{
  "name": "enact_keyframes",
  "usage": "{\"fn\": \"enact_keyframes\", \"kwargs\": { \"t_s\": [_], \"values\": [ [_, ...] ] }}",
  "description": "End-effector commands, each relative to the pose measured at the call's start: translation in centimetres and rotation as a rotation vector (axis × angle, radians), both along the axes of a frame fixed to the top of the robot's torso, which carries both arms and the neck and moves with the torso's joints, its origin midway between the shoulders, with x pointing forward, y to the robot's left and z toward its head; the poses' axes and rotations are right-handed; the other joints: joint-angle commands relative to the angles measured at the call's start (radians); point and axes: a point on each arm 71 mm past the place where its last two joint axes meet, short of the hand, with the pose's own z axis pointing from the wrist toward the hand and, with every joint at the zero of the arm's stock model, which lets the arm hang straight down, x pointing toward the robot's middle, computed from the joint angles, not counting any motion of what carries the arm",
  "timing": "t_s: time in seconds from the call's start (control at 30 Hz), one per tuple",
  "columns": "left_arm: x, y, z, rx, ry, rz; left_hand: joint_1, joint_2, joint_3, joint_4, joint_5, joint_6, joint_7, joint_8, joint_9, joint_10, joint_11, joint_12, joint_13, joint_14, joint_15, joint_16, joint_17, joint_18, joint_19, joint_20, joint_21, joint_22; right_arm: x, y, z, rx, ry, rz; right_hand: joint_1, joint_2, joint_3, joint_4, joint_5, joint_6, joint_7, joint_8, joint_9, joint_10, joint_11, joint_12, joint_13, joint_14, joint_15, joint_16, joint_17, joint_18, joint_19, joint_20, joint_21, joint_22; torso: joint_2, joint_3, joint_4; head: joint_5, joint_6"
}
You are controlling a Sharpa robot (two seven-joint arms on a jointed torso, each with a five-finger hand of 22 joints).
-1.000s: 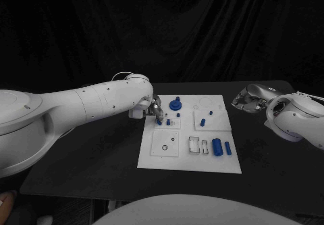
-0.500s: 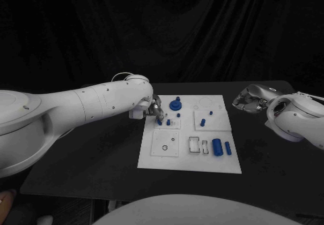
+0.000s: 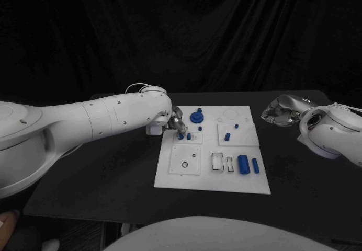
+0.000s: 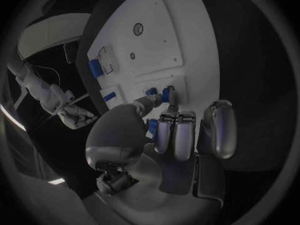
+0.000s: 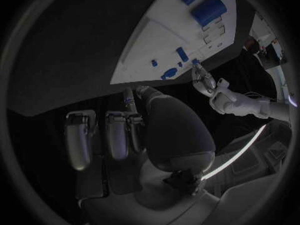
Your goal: Assemble the parts on the task board
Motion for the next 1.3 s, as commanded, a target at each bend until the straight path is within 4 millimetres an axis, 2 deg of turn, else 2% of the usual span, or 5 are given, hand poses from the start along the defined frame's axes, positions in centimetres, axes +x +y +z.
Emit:
{"fn": "enact_keyframes", "kwargs": {
  "t_s": [0.03, 0.33, 0.8, 0.9, 1.3],
  "values": [
    [-0.2, -0.5, 0.1, -0.036, -0.032, 0.01, -0.009, 0.003, 0.033, -0.026, 0.004, 0.018, -0.01, 0.003, 0.014, 0.107, -0.008, 0.003, 0.261, 0.106, -0.006, 0.003, 0.263, 0.009, 0.002, -0.005, 0.003, 0.191, 0.0, -0.1, -0.1, -0.01, 0.011, -0.013, 0.007, 0.001, 0.007, -0.001, 0.003, -0.001, 0.005, -0.005, 0.0, 0.102, 0.004, 0.006, 0.263, 0.093, 0.001, -0.003, 0.227, -0.005, 0.099, -0.003, -0.005, 0.258, -0.001, 0.0, 0.0016, 0.0, 0.0],
    [-0.5, -0.2, 0.1, -0.028, -0.039, 0.026, -0.012, 0.005, 0.034, -0.022, 0.004, 0.019, -0.01, 0.003, 0.014, 0.107, -0.008, 0.003, 0.261, 0.106, -0.007, 0.003, 0.263, 0.01, 0.0, -0.005, -0.001, 0.19, -0.1, -0.2, -0.1, -0.011, 0.013, -0.015, 0.007, 0.001, 0.008, -0.001, 0.004, -0.001, 0.006, -0.005, -0.001, 0.102, 0.004, 0.006, 0.263, 0.093, 0.001, -0.004, 0.226, -0.004, 0.098, -0.003, -0.006, 0.258, 0.002, -0.0016, 0.0022, 0.001, 0.0],
    [-0.6, 0.6, 0.3, -0.022, -0.09, 0.042, -0.013, 0.009, 0.035, -0.019, 0.006, 0.019, -0.01, 0.003, 0.015, 0.107, -0.008, 0.003, 0.261, 0.106, -0.007, 0.003, 0.263, 0.01, -0.001, -0.006, -0.004, 0.189, -0.1, -0.3, -0.2, -0.012, 0.015, -0.015, 0.007, 0.001, 0.008, -0.001, 0.004, -0.001, 0.006, -0.005, -0.001, 0.102, 0.004, 0.006, 0.263, 0.093, 0.001, -0.004, 0.226, -0.004, 0.098, -0.003, -0.006, 0.258, 0.002, -0.0005, 0.0007, 0.001, 0.0],
    [-0.5, 0.9, 0.4, -0.011, -0.115, 0.038, -0.018, 0.007, 0.034, -0.015, 0.006, 0.024, -0.012, 0.006, 0.017, 0.107, -0.009, 0.003, 0.261, 0.106, -0.008, 0.003, 0.263, 0.01, 0.0, -0.006, -0.002, 0.189, -0.1, -0.4, -0.2, -0.013, 0.015, -0.017, 0.007, 0.001, 0.009, -0.002, 0.004, -0.001, 0.006, -0.005, -0.001, 0.102, 0.004, 0.006, 0.263, 0.093, 0.001, -0.005, 0.225, -0.004, 0.097, -0.002, -0.007, 0.257, 0.002, -0.0015, 0.0005, 0.0, 0.0],
    [-1.0, 1.0, -0.1, 0.006, -0.107, 0.012, -0.025, 0.005, 0.032, -0.01, 0.004, 0.03, -0.013, 0.008, 0.019, 0.107, -0.011, 0.003, 0.261, 0.106, -0.009, 0.003, 0.263, 0.01, 0.002, -0.008, -0.001, 0.19, 0.0, -0.3, -0.2, -0.015, 0.018, -0.018, 0.007, 0.001, 0.009, -0.002, 0.004, -0.001, 0.006, -0.005, -0.001, 0.102, 0.004, 0.006, 0.263, 0.093, 0.001, -0.005, 0.225, -0.004, 0.097, -0.002, -0.007, 0.257, 0.001, -0.0015, 0.0004, 0.008, 0.0]
  ]
}}
